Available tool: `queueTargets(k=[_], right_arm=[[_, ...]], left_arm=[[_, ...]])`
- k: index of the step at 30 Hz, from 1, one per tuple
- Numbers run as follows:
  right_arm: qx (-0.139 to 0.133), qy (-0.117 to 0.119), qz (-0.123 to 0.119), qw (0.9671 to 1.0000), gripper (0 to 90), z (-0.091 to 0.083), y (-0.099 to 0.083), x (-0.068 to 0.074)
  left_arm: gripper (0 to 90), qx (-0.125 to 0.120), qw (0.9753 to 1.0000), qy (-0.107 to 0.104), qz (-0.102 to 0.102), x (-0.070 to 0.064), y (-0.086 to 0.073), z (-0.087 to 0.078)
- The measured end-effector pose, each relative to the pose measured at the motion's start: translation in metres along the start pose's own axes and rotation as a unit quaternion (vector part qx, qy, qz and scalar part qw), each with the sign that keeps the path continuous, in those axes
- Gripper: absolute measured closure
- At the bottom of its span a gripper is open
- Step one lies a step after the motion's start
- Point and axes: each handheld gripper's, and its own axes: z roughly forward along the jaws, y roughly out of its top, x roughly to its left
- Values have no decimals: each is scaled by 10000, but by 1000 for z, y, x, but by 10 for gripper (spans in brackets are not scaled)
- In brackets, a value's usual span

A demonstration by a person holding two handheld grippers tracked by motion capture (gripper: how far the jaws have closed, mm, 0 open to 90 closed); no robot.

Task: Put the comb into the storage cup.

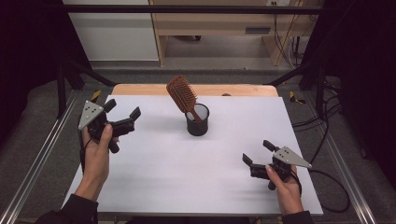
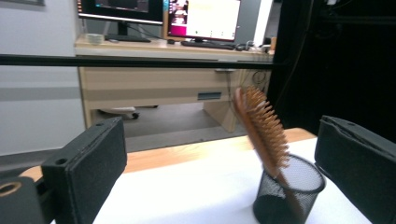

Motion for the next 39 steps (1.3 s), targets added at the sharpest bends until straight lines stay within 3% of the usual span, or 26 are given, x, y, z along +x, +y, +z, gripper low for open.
queueTargets(k=[6, 19, 29, 39], right_arm=[[-6, 0, -17, 10000, 22, 0, 0, 0], [-10, -17, -37, 10000, 22, -1, 0, 0], [-14, -45, -50, 10000, 22, -3, 0, -1], [-17, -71, -74, 9999, 29, -7, 0, -2]], left_arm=[[27, -43, 10000, 87, -3, 11, -6, -16], [26, -193, 9993, 312, -76, 35, -2, -52], [26, -211, 9992, 327, -42, 42, -7, -68], [28, -181, 9996, 216, -71, 49, -30, -83]])
